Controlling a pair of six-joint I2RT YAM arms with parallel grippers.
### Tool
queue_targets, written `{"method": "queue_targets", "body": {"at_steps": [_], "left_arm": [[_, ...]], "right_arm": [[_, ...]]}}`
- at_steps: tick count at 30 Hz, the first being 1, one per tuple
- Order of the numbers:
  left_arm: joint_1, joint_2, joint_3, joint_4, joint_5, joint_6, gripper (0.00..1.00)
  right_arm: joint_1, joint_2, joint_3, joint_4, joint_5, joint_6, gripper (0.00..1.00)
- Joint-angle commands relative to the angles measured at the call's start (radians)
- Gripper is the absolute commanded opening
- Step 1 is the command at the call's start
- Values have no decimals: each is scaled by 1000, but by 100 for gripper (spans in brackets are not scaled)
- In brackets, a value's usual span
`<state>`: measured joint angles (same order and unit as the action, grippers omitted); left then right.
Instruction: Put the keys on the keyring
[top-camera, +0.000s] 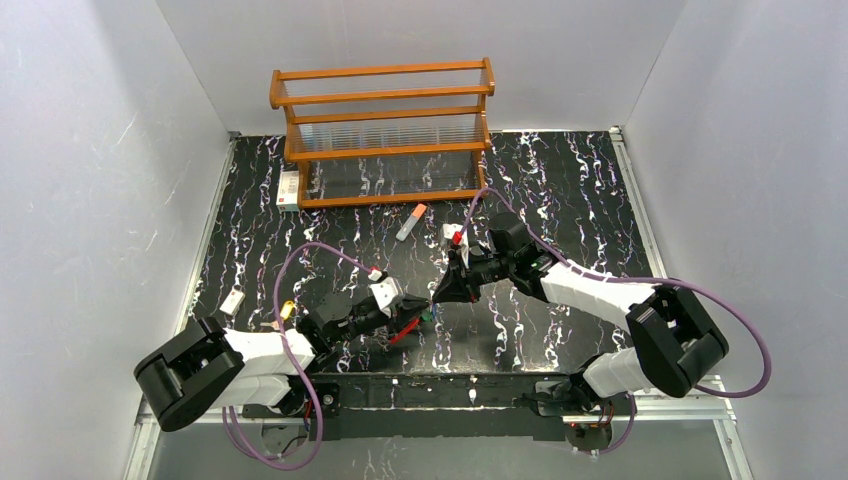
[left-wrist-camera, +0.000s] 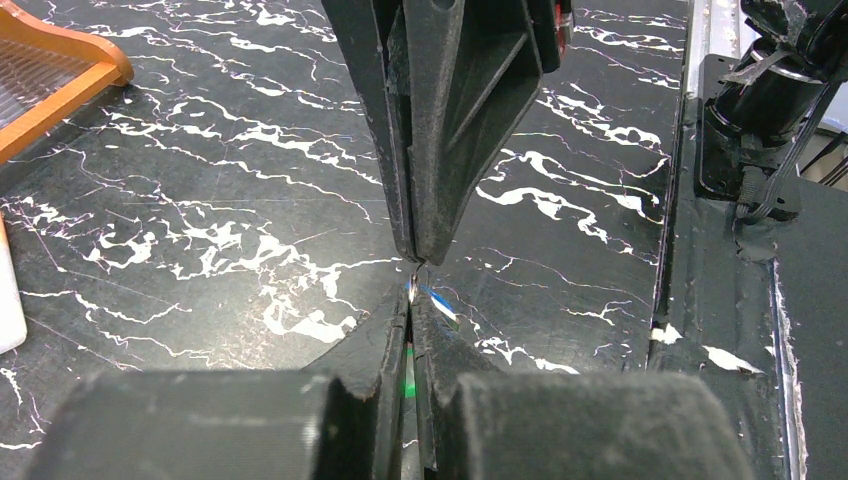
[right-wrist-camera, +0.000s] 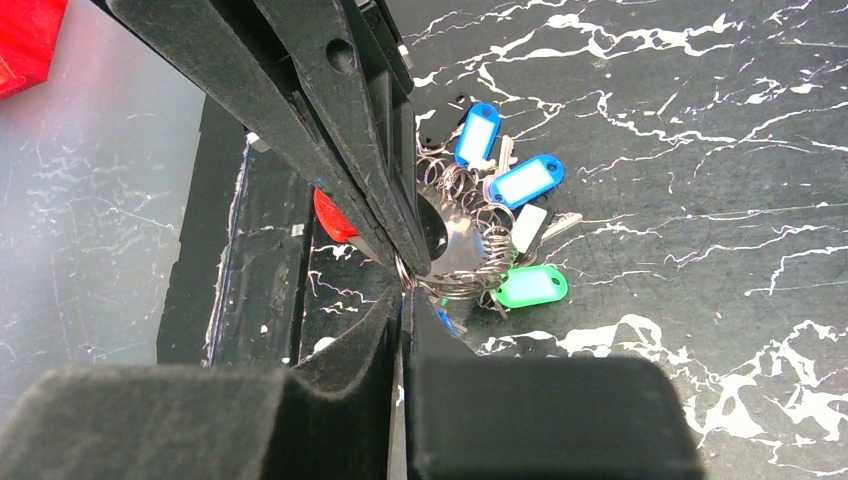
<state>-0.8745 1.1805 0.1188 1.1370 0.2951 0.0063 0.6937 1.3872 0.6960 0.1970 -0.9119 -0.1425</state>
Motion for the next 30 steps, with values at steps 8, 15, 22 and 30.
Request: {"method": "queue_targets", "body": {"at_steps": [8,15,22,30], "left_arm": [[-4,-27,-4,55,-9,0,0],[-4,-30,-4,56,-5,0,0],[-3,-36,-6,55,-6,0,0],[-4,-52,-11,56,-14,0,0]], "right_arm": [[-6,3,3,13,9,-28,33],[-6,22,7,24,7,-27,30],[-5,39,5,14,3,-34,1],[-5,37,-22,-1,15,-55,1]]}}
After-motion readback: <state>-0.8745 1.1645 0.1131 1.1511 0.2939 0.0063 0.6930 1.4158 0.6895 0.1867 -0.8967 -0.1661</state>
